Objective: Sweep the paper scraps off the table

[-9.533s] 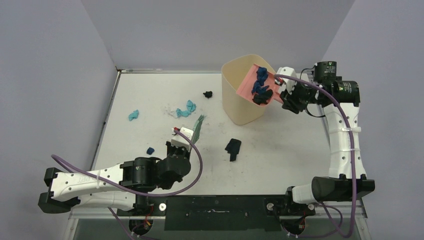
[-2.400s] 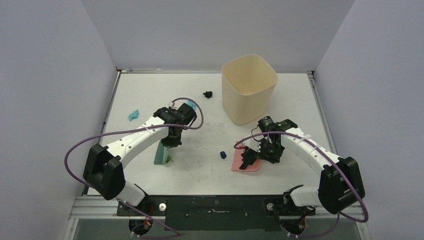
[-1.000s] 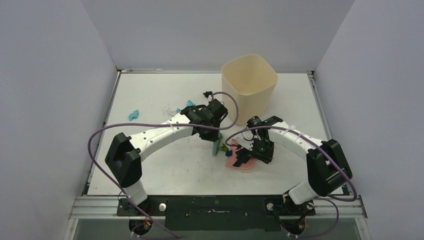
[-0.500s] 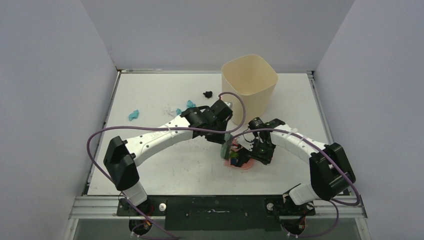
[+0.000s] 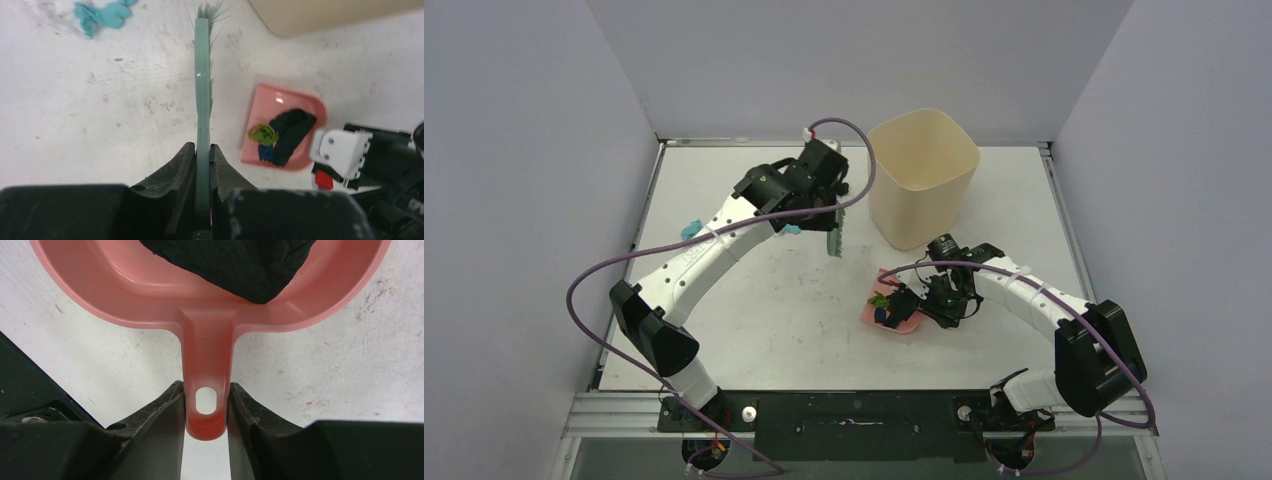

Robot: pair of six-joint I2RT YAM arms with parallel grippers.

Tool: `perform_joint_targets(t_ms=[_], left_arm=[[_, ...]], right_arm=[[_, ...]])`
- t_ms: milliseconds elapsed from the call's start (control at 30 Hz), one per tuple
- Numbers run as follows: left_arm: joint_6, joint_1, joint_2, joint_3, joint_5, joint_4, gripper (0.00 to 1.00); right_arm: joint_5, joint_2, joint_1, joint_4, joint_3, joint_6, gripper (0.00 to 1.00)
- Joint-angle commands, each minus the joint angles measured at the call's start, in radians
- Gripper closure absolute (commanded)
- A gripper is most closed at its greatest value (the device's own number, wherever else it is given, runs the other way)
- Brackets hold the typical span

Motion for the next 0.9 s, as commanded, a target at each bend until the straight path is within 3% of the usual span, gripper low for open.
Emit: perform_joint_targets(t_ms=[0,167,400,567,733,867], left_arm=[[0.004,0.15,0.034,0.094,0.039,0.037,1.0],[-0.105,0.272,0.086,0.071,0.127,0.297,1.0],[-0.265,0.394,0.314,0.103,0.325,0.666,1.0],[-0.38,0.432,0.475,0.18,0.299,0.727,1.0],[-0.426,0.453,0.582,0.273,0.315,0.67,1.0],[-0.452,0.46,0.515,0.13,0.296,0.687,1.0]], right_arm=[[-0.028,-0.022,-0.001,0.056,-0.012,0.036,0.95],[-0.014,-0.037,0.001,0.097,-0.039,0.054,0.95],[-0.021,-0.051,0.006,0.174,-0.088,0.084,0.95],[-0.014,-0.05,0.014,0.183,-0.084,0.099,0.95],[-0.002,-0.07,0.019,0.171,-0.054,0.106,0.95],[-0.004,-0.06,0.023,0.164,-0.046,0.106,0.95]])
